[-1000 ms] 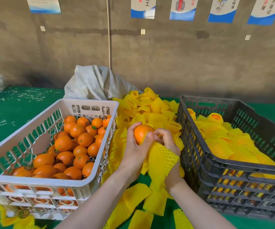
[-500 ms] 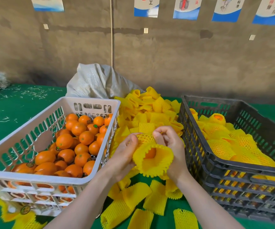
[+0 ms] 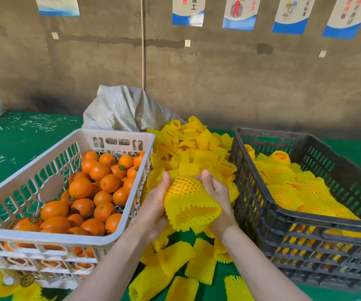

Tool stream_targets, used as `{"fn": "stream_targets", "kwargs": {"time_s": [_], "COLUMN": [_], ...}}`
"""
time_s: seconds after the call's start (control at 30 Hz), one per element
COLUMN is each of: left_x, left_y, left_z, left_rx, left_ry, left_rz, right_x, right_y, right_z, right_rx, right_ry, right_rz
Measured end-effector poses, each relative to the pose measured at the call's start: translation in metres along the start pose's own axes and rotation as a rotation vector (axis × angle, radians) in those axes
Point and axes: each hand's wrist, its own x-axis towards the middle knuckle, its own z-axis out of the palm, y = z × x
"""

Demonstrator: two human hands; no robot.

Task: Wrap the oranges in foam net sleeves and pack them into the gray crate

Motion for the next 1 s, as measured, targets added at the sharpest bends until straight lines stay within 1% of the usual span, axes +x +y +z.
{"fn": "stream_targets", "kwargs": {"time_s": [0.03,0.07,0.13,0.17,0.2,0.27,0.3,0.33,0.37,0.43,0.5,0.57,0.63,0.73,0.8,0.87,0.9,0.97,1.0], "left_x": [0.002,0.003,0.004,0.004,0.005,0.004,0.004,0.004,0.004,0.004,0.005,0.006,0.008,0.011,0.015,0.016,0.016,0.012,0.010], "left_y": [-0.001,-0.002,-0.004,-0.006,-0.009,-0.013,-0.014,-0.014,-0.013,-0.010,-0.009,-0.011,-0.015,-0.017,-0.015,-0.013,-0.011,-0.008,-0.007], "left_z": [0.000,0.001,0.002,0.003,0.003,0.004,0.004,0.004,0.004,0.005,0.008,0.013,0.017,0.018,0.019,0.018,0.018,0.018,0.019], "left_rx": [0.015,0.025,0.030,0.018,0.012,0.019,0.023,0.026,0.031,0.004,-0.077,-0.136,-0.191,-0.322,-0.261,-0.144,-0.112,-0.104,-0.130], "left_ry": [0.056,0.125,0.226,0.250,0.266,0.292,0.296,0.297,0.299,0.280,0.230,0.182,0.189,0.154,0.207,0.316,0.358,0.312,0.250], "left_rz": [0.033,0.069,0.133,0.148,0.154,0.169,0.172,0.170,0.169,0.133,0.041,-0.008,0.035,0.105,0.171,0.208,0.217,0.205,0.193], "right_x": [-0.002,-0.004,-0.003,-0.003,-0.004,-0.006,-0.007,-0.008,-0.009,-0.010,-0.014,-0.014,-0.012,-0.013,-0.012,-0.008,-0.005,-0.005,-0.005], "right_y": [0.001,0.000,0.002,0.003,0.004,0.004,0.002,0.002,0.003,0.008,0.012,0.013,0.014,0.019,0.017,0.014,0.013,0.009,0.007], "right_z": [0.003,0.005,0.008,0.010,0.012,0.014,0.014,0.013,0.013,0.013,0.014,0.016,0.020,0.031,0.035,0.032,0.029,0.027,0.026], "right_rx": [0.098,0.147,0.131,0.111,0.104,0.131,0.149,0.137,0.066,-0.179,-0.274,-0.259,-0.234,-0.284,-0.267,-0.301,-0.291,-0.200,-0.170], "right_ry": [-0.010,-0.004,0.050,0.053,0.039,-0.023,-0.047,-0.064,-0.078,-0.038,0.023,0.056,0.096,0.240,0.334,0.435,0.455,0.418,0.389], "right_rz": [0.098,0.198,0.394,0.460,0.497,0.503,0.486,0.432,0.329,0.111,-0.009,-0.054,-0.099,-0.198,-0.240,-0.308,-0.312,-0.271,-0.251]}}
